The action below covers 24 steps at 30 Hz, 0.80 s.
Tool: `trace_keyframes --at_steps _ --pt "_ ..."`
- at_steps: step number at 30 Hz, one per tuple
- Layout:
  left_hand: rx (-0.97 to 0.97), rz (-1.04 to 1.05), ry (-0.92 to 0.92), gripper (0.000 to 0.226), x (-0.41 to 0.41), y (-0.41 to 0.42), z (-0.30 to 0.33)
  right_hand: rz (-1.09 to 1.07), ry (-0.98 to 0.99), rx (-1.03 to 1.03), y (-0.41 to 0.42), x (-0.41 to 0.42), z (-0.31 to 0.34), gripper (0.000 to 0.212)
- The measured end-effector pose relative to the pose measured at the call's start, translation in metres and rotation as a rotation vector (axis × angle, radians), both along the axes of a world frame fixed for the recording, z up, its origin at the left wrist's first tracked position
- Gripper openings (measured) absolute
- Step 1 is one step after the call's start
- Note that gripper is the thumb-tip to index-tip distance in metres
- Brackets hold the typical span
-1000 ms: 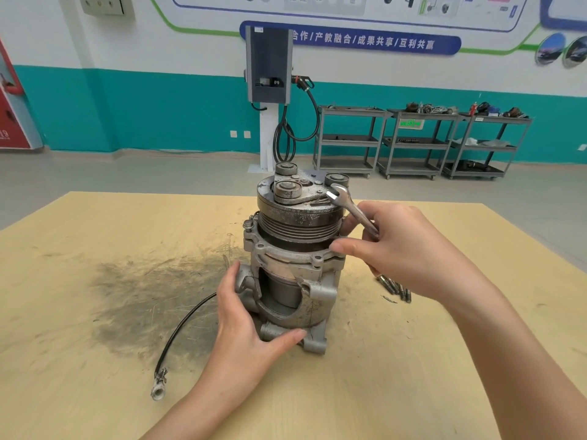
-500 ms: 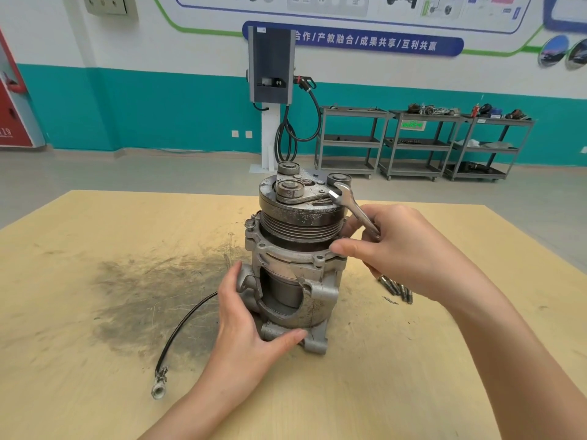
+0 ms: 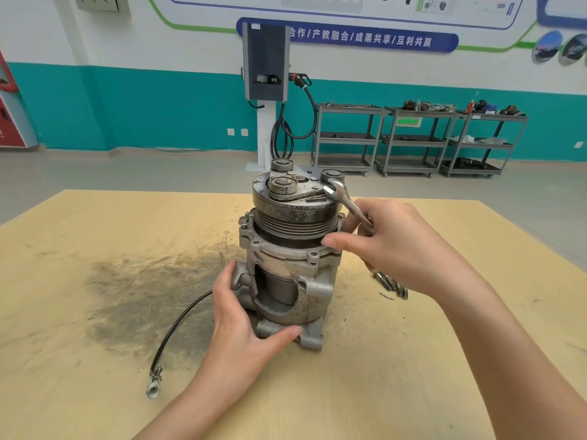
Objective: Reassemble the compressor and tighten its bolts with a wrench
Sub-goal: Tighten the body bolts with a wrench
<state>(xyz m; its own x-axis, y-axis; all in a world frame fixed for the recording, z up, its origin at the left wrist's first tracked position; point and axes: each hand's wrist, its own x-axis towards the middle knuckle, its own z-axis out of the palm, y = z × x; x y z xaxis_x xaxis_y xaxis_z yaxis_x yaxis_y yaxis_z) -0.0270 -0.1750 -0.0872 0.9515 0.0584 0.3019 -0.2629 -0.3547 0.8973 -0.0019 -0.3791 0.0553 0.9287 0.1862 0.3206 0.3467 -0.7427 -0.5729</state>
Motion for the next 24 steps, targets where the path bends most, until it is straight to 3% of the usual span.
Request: trace_keyframes --at_steps 5,12,20,24 --pt "0.004 -0.005 0.001 0.12 -0.001 -0.001 0.0 0.077 0.075 0.035 -0.006 0.001 0.002 0.011" --pt "-0.002 -0.007 0.008 0.121 -0.001 0.0 0.0 -0.017 -0.053 -0.03 0.007 0.001 -0.005 0.027" --pt "0.004 -0.003 0.013 0.12 -0.001 -0.001 0.002 0.089 0.073 0.055 -0.007 0.002 0.002 0.01" --pt "0.011 -0.001 0.008 0.119 -0.002 -0.001 0.001 0.063 0.044 0.036 -0.004 0.003 -0.001 0.015"
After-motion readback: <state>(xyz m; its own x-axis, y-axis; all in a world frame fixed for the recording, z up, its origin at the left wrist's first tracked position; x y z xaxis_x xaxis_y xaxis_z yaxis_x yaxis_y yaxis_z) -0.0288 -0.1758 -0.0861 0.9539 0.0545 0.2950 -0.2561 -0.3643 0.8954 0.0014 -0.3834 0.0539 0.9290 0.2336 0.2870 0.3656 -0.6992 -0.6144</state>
